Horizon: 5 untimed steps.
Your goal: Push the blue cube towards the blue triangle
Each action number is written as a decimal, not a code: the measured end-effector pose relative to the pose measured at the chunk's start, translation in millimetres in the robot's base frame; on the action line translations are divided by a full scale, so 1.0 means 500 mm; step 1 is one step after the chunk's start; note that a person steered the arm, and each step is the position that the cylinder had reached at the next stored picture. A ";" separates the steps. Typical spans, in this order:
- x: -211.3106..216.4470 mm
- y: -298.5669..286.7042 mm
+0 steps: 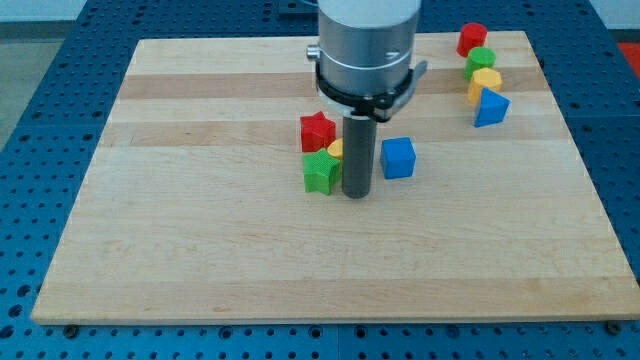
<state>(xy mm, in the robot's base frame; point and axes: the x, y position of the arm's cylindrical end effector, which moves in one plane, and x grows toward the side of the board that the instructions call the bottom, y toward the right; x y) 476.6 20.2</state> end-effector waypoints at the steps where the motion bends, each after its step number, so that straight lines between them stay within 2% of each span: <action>1: -0.035 -0.003; 3: -0.050 0.009; 5: -0.051 0.083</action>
<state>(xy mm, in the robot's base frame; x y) 451.3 61.8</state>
